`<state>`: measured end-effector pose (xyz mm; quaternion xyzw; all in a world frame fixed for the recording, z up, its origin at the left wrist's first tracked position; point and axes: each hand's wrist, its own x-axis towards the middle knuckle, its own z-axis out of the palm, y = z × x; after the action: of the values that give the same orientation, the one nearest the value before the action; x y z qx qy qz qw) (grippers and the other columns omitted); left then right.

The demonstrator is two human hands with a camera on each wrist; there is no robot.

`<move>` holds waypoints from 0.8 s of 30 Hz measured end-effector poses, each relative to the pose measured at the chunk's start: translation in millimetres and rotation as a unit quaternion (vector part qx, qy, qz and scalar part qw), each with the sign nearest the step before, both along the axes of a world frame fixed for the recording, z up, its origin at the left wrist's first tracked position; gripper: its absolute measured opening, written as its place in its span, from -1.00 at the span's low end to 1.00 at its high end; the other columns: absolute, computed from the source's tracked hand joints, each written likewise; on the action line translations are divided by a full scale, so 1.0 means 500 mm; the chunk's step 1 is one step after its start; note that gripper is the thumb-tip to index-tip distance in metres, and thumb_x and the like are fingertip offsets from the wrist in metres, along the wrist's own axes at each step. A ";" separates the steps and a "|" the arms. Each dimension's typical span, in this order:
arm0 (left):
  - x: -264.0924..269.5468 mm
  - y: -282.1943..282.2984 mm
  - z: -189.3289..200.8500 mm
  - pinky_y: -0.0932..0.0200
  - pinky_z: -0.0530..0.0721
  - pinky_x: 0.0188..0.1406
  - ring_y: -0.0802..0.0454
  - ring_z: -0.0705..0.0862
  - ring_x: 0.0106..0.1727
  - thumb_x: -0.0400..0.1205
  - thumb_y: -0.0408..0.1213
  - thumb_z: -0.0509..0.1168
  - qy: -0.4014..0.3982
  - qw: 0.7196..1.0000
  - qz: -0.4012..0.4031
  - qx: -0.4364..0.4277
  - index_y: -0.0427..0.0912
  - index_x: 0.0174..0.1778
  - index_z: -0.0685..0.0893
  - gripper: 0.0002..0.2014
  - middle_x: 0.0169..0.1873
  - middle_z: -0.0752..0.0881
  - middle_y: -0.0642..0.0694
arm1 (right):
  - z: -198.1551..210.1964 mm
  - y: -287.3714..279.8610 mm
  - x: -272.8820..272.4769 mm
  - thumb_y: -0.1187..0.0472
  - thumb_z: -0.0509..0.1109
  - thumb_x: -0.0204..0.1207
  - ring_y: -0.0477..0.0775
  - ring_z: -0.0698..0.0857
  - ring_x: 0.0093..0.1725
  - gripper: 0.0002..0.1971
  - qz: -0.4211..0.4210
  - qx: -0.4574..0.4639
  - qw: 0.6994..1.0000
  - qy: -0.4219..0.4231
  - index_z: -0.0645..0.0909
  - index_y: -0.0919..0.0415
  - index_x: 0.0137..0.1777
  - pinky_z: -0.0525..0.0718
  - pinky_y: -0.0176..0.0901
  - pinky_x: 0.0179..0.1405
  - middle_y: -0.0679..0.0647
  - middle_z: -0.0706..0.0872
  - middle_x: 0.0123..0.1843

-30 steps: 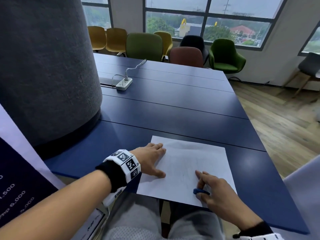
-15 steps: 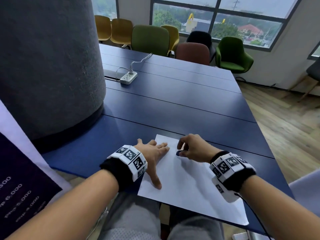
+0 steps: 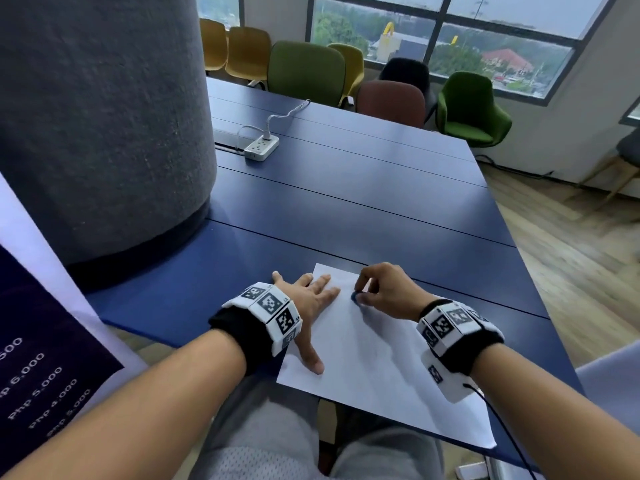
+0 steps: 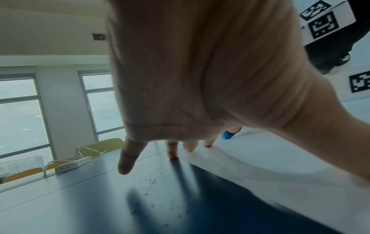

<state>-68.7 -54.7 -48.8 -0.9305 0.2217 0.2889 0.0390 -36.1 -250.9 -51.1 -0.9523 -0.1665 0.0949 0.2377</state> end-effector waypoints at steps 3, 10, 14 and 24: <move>0.000 -0.003 -0.001 -0.67 -0.16 0.44 -0.09 -0.23 0.72 0.23 0.36 0.55 -0.011 1.000 -0.003 0.006 0.00 0.72 -0.30 0.40 0.71 -0.28 0.01 | -0.003 0.001 -0.028 0.21 0.54 0.40 -0.18 0.57 -0.48 -0.95 0.042 0.009 0.998 0.043 0.74 0.15 -0.19 0.51 -0.40 -0.42 -0.08 0.68 -0.41; -0.005 -0.007 0.001 -0.74 -0.22 0.38 -0.07 -0.20 0.72 0.24 0.35 0.55 -0.023 1.000 -0.001 0.013 -0.04 0.72 -0.27 0.39 0.72 -0.24 0.00 | -0.003 0.008 0.000 0.16 0.53 0.42 -0.17 0.60 -0.42 -0.94 0.018 -0.012 1.000 0.023 0.71 0.09 -0.17 0.55 -0.28 -0.32 -0.01 0.70 -0.34; -0.005 -0.009 0.002 -0.76 -0.19 0.38 -0.09 -0.22 0.72 0.23 0.32 0.57 -0.019 1.000 0.009 0.011 -0.05 0.72 -0.28 0.40 0.72 -0.26 -0.02 | -0.007 0.006 -0.037 0.21 0.52 0.42 -0.17 0.55 -0.47 -0.96 0.049 0.020 0.997 0.062 0.71 0.07 -0.20 0.50 -0.36 -0.43 -0.05 0.68 -0.40; -0.005 -0.015 0.000 -0.67 -0.12 0.45 -0.11 -0.29 0.71 0.24 0.24 0.61 -0.007 1.000 0.023 0.010 0.03 0.71 -0.31 0.40 0.71 -0.32 0.01 | -0.013 0.008 -0.042 0.17 0.50 0.46 -0.17 0.55 -0.47 -0.93 0.010 0.025 0.999 0.038 0.65 0.05 -0.18 0.47 -0.43 -0.48 -0.08 0.64 -0.41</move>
<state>-71.1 -62.0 -48.7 -0.9370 0.1973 0.2849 0.0433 -57.1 -246.8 -57.5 -0.9401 -0.1687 0.1292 0.2665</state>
